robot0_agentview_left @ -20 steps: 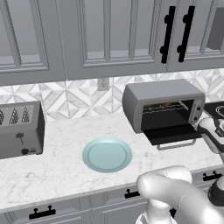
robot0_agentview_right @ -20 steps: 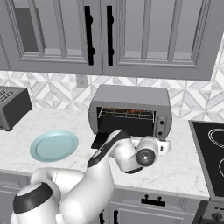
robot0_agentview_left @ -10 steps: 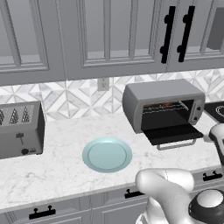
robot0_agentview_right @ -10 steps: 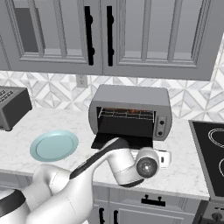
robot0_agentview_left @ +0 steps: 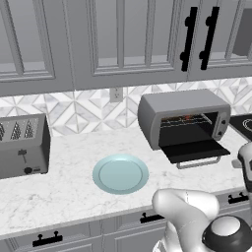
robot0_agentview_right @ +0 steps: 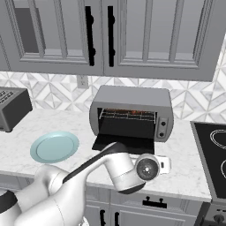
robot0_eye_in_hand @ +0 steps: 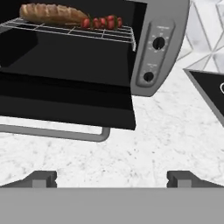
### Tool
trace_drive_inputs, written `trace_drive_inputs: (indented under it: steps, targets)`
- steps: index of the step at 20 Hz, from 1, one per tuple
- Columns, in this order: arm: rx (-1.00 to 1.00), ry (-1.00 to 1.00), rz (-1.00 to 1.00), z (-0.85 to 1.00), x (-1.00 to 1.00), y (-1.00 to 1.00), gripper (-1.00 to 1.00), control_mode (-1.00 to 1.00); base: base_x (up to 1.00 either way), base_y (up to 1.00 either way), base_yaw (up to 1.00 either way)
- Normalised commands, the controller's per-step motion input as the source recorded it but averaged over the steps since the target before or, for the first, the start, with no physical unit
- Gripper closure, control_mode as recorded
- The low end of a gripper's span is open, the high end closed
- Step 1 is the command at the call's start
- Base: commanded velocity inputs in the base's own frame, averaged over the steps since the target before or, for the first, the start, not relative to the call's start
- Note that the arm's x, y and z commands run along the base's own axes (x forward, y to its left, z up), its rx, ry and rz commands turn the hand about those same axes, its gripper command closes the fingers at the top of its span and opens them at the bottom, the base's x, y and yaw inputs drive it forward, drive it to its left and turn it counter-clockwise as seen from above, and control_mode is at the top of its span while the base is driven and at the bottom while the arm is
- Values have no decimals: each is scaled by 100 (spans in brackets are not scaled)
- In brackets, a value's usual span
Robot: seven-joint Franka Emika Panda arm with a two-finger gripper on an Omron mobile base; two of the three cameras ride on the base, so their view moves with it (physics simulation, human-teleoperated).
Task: Pick up the kebab skewer and baguette bread, and place them inside the toaster oven. Close the toaster oven door and start by setting the timer.
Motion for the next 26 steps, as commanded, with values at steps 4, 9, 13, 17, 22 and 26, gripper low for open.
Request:
trace_drive_inputs:
  steps: [4, 9, 13, 17, 22, 26]
  targets:
    - [-1, 0, 1, -24, 0, 33, -100, -100, 0, 0, 0]
    - [0, 0, 0, -24, 3, 37, -100, -100, 0, 0, 0]
    - [0, 0, 0, -5, 25, 25, -100, -100, 0, 0, 0]
    - [1, 0, 0, 0, 39, 1, -100, -100, 0, 0, 0]
    - [6, 0, 0, -4, 20, 0, -100, -100, 0, 0, 0]
    - [7, 0, 0, -24, 0, -2, -100, -100, 0, 0, 0]
